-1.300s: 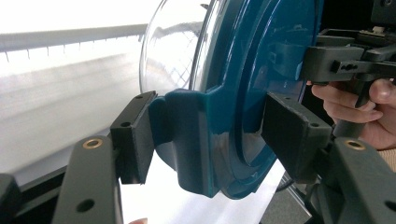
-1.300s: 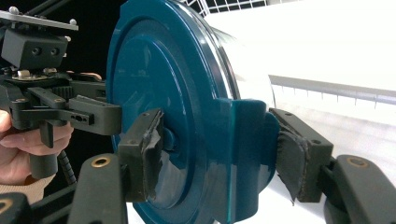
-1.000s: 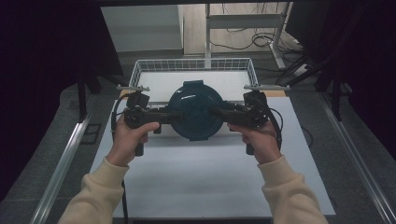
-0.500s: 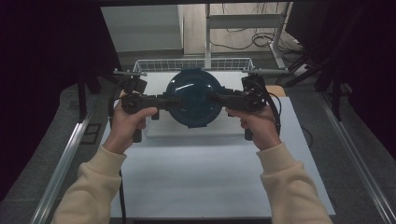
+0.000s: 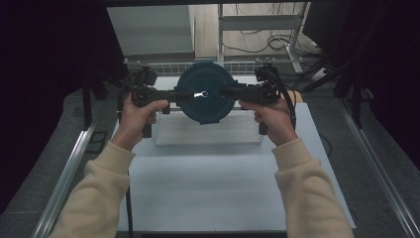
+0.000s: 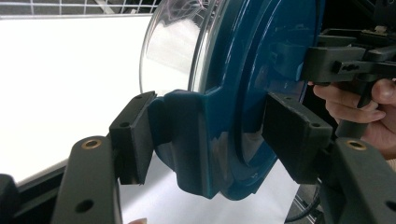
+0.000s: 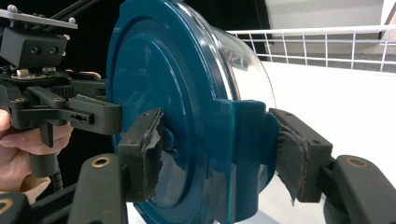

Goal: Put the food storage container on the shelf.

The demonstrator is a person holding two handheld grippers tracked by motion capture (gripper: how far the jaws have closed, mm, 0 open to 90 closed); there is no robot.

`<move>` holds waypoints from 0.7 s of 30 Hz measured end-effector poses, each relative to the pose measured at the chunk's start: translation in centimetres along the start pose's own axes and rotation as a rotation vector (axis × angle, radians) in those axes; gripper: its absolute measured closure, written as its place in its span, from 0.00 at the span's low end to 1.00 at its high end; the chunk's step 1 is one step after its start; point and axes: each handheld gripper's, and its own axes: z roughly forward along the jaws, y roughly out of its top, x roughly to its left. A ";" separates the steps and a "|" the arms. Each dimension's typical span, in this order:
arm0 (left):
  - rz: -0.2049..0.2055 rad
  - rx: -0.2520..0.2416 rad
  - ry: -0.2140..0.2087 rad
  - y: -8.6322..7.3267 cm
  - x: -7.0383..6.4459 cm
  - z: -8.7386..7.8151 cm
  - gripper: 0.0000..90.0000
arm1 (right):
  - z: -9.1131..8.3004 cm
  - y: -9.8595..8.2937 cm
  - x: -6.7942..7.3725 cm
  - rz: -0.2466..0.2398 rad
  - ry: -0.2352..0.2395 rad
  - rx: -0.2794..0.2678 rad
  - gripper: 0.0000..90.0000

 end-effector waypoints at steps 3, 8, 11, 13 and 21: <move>-0.006 0.003 -0.002 0.6 0.4 0.2 0.41 | 0.2 0.5 -0.2 0.000 -0.002 0.000 0.42; -0.019 0.013 0.001 1.4 1.2 0.6 0.41 | 1.0 1.3 -1.0 0.012 0.003 0.012 0.42; -0.041 0.030 -0.005 1.9 2.1 1.2 0.41 | 1.6 1.7 -1.7 0.026 0.002 0.024 0.42; -0.053 0.042 -0.012 2.3 3.0 1.8 0.41 | 2.4 2.0 -2.5 0.043 -0.003 0.038 0.42; -0.082 0.083 -0.010 2.7 4.6 3.1 0.40 | 3.7 2.0 -4.2 0.090 -0.007 0.065 0.42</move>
